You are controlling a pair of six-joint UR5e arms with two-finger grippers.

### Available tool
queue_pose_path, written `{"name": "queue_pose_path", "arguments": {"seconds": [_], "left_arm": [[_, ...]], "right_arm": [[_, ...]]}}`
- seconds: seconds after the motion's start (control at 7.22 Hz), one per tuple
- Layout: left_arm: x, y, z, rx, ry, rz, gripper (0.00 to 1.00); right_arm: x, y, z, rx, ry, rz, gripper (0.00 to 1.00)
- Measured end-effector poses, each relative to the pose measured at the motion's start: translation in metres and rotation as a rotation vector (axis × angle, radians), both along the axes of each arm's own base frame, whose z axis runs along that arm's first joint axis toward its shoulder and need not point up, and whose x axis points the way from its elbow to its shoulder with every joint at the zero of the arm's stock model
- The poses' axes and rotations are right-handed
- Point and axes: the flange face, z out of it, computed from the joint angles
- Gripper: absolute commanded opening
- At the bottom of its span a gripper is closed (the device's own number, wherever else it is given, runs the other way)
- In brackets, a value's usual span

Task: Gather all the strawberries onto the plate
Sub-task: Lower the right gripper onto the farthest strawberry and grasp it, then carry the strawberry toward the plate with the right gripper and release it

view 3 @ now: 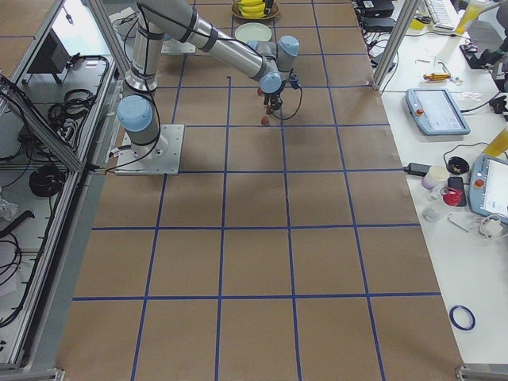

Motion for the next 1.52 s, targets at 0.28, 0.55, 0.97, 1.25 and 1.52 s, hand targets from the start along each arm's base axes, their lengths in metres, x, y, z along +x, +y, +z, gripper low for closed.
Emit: {"name": "queue_pose_path", "arguments": {"seconds": [0.28,0.55,0.97,1.25,1.52], "left_arm": [[0.001,0.0,0.0,0.001,-0.008,-0.001,1.0],[0.002,0.0,0.0,-0.001,-0.011,-0.001,1.0],[0.007,0.0,0.001,-0.001,-0.01,0.003,1.0],[0.015,-0.002,0.001,-0.001,-0.009,0.019,1.0],[0.02,-0.003,0.0,0.002,-0.008,0.027,1.0]], "right_arm": [[0.001,-0.01,0.021,-0.047,-0.003,-0.002,0.0],[0.006,-0.032,0.088,-0.133,-0.007,-0.007,0.0],[0.084,-0.011,0.134,-0.158,-0.027,0.007,0.0],[0.151,0.018,0.117,-0.137,-0.081,0.016,0.0],[0.198,0.032,0.072,-0.114,-0.13,0.038,0.0]]}}
